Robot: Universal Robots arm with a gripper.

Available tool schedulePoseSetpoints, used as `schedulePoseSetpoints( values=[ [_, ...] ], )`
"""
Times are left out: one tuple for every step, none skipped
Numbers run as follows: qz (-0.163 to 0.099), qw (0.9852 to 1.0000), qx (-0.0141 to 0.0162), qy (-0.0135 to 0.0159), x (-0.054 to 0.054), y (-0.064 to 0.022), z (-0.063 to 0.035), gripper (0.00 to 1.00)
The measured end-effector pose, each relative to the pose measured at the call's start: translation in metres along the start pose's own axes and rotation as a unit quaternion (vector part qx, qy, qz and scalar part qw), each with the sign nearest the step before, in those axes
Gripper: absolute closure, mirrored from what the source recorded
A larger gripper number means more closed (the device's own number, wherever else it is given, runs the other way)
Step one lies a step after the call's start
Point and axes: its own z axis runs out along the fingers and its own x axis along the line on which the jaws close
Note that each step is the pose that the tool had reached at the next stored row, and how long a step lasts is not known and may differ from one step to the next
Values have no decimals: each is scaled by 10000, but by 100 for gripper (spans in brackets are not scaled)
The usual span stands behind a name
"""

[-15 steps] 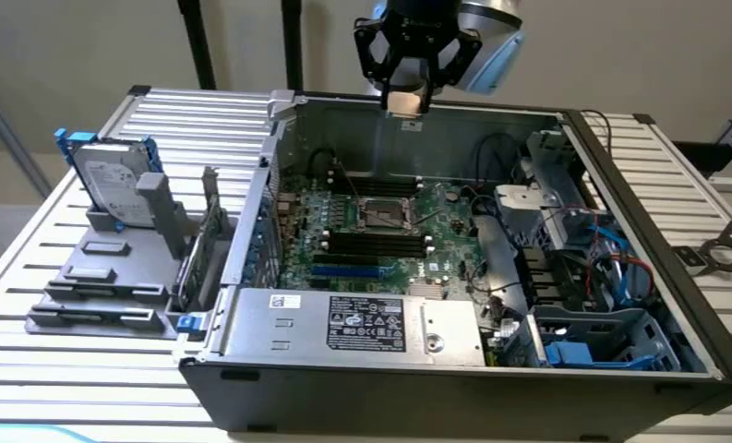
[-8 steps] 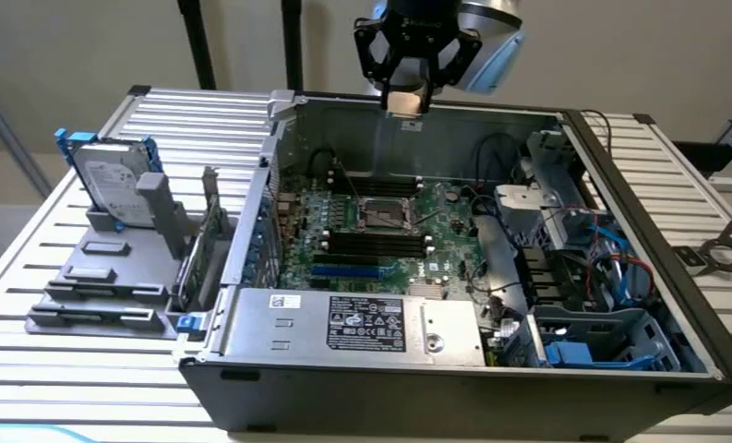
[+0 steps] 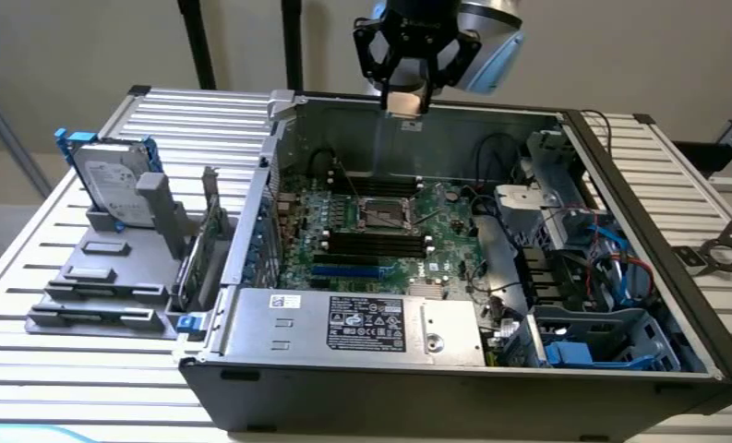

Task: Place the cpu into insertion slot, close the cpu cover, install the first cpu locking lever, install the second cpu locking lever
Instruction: 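Place the cpu into insertion slot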

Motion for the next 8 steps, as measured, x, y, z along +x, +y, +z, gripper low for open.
schedulePoseSetpoints(
  values=[
    [72, 10000, -1, -7, 0, 0, 3, 45],
    [145, 9999, -2, -11, 0, -1, 5, 45],
    [226, 9997, -2, -15, 0, -1, 7, 45],
    [298, 9996, -2, -18, 0, -1, 9, 45],
    [369, 9993, -1, -22, 0, -1, 11, 45],
    [438, 9990, -1, -25, 0, -1, 13, 45],
    [507, 9987, 0, -29, 0, -1, 16, 45],
    [581, 9983, 2, -33, 0, -2, 18, 45]
  ],
)
